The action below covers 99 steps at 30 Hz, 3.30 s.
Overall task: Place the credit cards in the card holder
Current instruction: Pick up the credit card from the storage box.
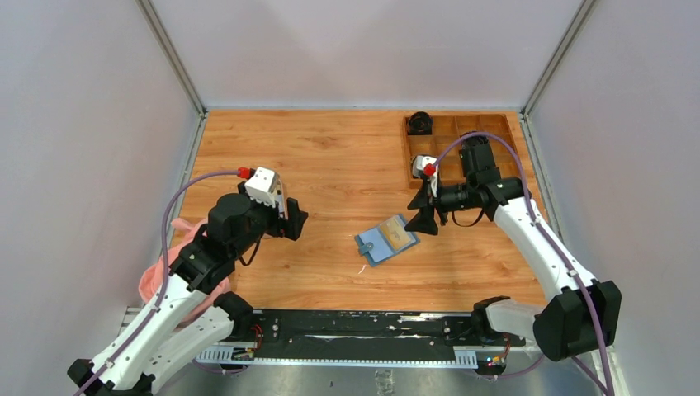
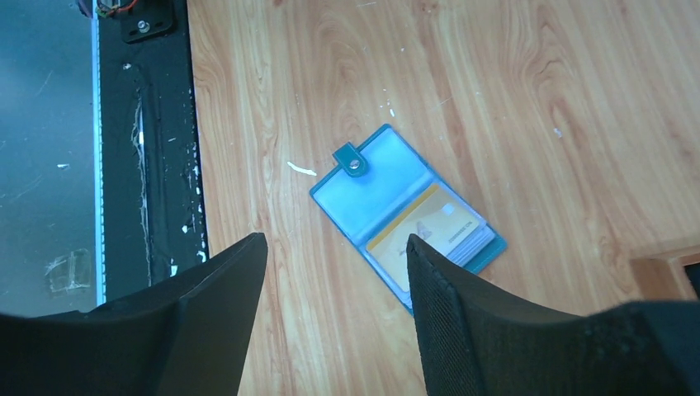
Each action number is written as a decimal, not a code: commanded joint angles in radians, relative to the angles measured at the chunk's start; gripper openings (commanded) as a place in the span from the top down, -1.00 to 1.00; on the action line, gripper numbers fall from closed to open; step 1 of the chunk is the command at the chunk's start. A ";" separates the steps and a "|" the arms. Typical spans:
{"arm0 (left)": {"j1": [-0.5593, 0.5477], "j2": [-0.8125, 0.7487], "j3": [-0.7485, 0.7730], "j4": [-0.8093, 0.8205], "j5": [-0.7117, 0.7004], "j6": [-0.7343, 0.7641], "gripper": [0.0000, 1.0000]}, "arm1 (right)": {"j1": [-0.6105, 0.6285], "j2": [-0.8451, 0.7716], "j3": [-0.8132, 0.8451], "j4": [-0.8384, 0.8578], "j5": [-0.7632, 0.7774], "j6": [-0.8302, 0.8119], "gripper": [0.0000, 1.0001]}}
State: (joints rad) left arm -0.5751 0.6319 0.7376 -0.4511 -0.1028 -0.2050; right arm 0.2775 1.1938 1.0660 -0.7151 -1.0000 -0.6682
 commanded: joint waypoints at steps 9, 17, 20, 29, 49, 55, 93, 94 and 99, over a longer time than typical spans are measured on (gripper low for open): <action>0.006 0.027 -0.023 0.046 -0.020 0.020 -1.00 | -0.083 -0.100 -0.161 0.152 -0.091 0.027 -0.42; 0.006 0.049 -0.047 0.070 -0.050 0.034 -1.00 | -0.091 -0.093 -0.208 0.191 -0.090 0.029 -0.42; 0.006 0.065 -0.057 0.076 -0.074 0.032 -1.00 | -0.090 -0.091 -0.213 0.196 -0.079 0.027 -0.42; 0.022 0.150 -0.068 0.124 -0.194 -0.060 -1.00 | -0.091 -0.096 -0.219 0.201 -0.067 0.022 -0.42; 0.435 0.613 0.112 0.129 0.037 -0.102 -0.40 | -0.091 -0.111 -0.219 0.200 -0.054 0.019 -0.42; 0.439 0.683 0.146 0.068 -0.006 -0.025 -0.36 | -0.090 -0.111 -0.221 0.199 -0.050 0.017 -0.42; 0.500 0.944 0.201 -0.015 0.075 -0.076 -0.44 | -0.090 -0.117 -0.224 0.200 -0.059 0.019 -0.42; 0.500 0.954 0.207 -0.023 0.075 -0.077 -0.45 | -0.090 -0.117 -0.224 0.200 -0.059 0.019 -0.42; 0.500 0.976 0.215 -0.040 0.059 -0.089 -0.49 | -0.090 -0.117 -0.224 0.201 -0.060 0.019 -0.42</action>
State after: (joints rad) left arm -0.0799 1.5822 0.9375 -0.4587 -0.0299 -0.2779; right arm 0.2020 1.0943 0.8585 -0.5159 -1.0473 -0.6464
